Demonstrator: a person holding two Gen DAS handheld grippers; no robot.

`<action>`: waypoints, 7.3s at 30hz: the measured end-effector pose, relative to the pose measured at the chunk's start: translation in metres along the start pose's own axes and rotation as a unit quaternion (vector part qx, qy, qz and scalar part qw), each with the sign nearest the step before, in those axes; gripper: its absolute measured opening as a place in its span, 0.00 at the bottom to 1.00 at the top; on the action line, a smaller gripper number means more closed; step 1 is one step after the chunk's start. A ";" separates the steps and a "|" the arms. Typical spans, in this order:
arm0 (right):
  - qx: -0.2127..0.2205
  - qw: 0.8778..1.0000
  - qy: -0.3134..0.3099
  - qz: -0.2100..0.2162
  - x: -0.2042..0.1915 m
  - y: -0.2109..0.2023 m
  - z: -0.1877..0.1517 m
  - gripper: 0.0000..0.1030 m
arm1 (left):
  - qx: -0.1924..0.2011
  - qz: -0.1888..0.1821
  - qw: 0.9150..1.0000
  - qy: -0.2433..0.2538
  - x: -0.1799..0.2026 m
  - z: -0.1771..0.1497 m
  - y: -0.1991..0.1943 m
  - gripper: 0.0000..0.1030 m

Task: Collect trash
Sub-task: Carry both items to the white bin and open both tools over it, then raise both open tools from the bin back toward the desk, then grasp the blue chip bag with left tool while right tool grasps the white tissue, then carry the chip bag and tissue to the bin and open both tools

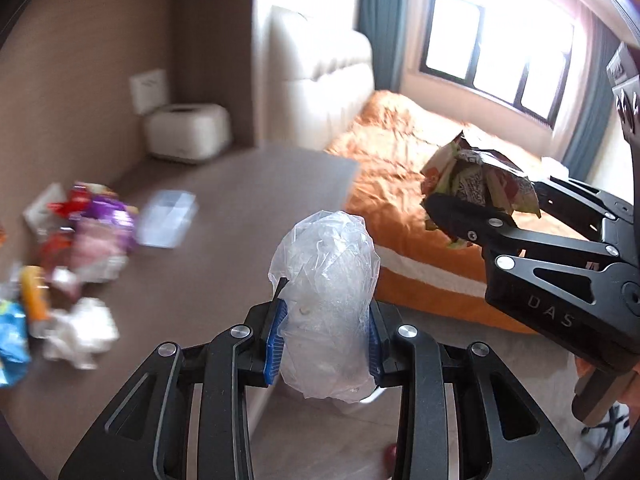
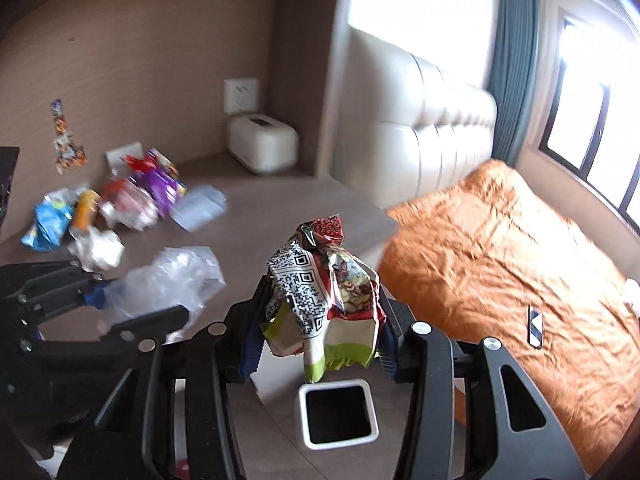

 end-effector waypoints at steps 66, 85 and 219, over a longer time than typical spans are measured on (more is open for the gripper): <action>0.191 0.976 -0.054 0.088 0.003 -0.041 0.032 0.96 | 0.111 0.118 0.985 -0.057 -0.012 0.017 -0.064 0.96; 0.194 0.954 -0.098 0.208 -0.197 -0.046 0.098 0.96 | 0.117 0.245 0.957 -0.103 -0.178 -0.016 -0.182 0.96; -0.089 0.992 0.079 0.053 0.140 0.116 -0.151 0.21 | -0.101 -0.002 0.994 0.039 0.125 -0.068 0.213 0.48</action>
Point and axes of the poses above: each gripper's, at about its wrist camera, not at the fingertips, and y roughly the way its jaws point, x to its right, z to its top, the point moved 4 cm from there along y, roughly the way its jaws point
